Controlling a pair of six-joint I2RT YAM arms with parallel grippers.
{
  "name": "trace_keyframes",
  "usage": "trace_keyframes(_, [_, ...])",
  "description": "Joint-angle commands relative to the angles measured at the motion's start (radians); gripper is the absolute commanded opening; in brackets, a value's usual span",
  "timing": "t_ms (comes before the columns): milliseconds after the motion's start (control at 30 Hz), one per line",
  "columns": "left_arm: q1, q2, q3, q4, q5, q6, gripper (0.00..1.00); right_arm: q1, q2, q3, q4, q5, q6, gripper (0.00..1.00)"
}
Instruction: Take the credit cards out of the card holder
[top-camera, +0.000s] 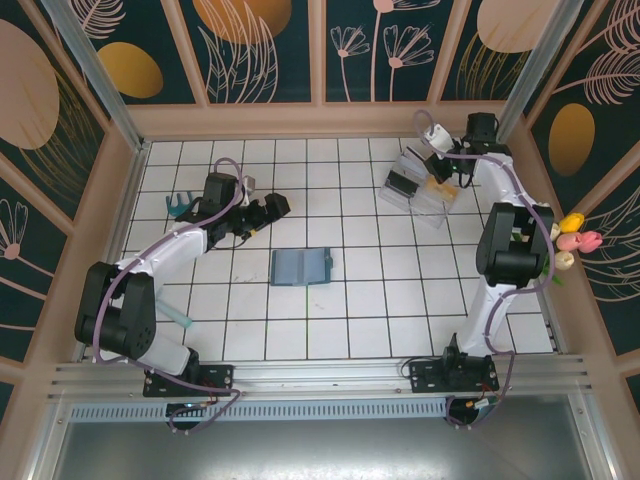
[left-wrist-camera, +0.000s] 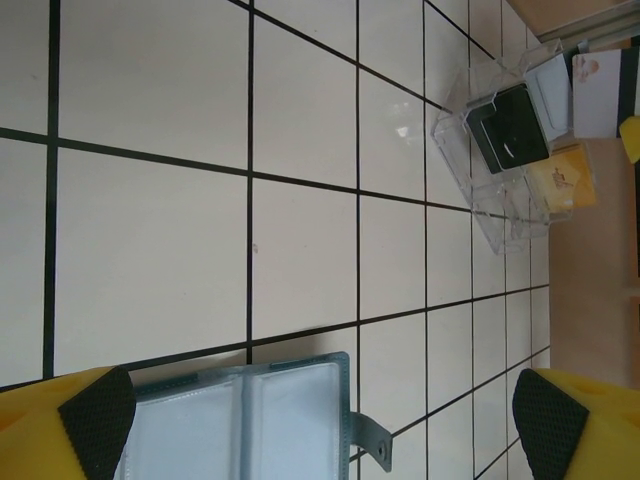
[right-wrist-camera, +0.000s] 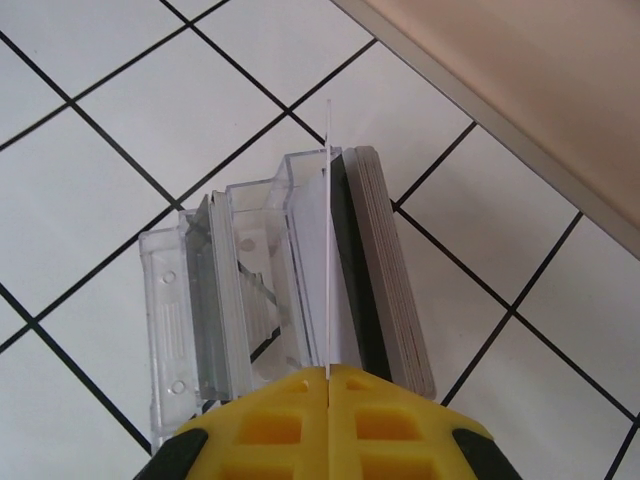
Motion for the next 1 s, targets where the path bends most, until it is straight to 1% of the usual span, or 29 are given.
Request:
trace_keyframes(0, [0.010, 0.019, 0.024, 0.005, 0.045, 0.003, 0.99, -0.002, 0.021, 0.045, -0.056, 0.016, -0.059, 0.00])
trace_keyframes(133, [0.009, 0.029, 0.024, 0.007, 0.056, -0.001, 0.99, -0.001, 0.018, 0.052, -0.048, 0.001, -0.062, 0.00])
trace_keyframes(400, [0.010, 0.032, 0.019, 0.014, 0.062, -0.003, 0.99, -0.002, -0.013, 0.071, -0.053, -0.085, -0.069, 0.00])
trace_keyframes(633, [0.010, 0.048, 0.018, 0.029, 0.075, -0.011, 0.98, 0.002, 0.025, 0.088, -0.112, -0.009, -0.138, 0.00])
trace_keyframes(733, [0.010, 0.058, 0.008, 0.064, 0.106, -0.032, 0.98, 0.002, 0.029, 0.078, -0.099, 0.012, -0.150, 0.00])
trace_keyframes(800, [0.010, 0.066, -0.002, 0.095, 0.126, -0.054, 0.99, 0.002, 0.032, 0.073, -0.082, 0.020, -0.151, 0.00])
trace_keyframes(967, [0.010, 0.077, 0.002, 0.105, 0.128, -0.063, 0.98, 0.004, 0.050, 0.099, -0.086, 0.012, -0.159, 0.00])
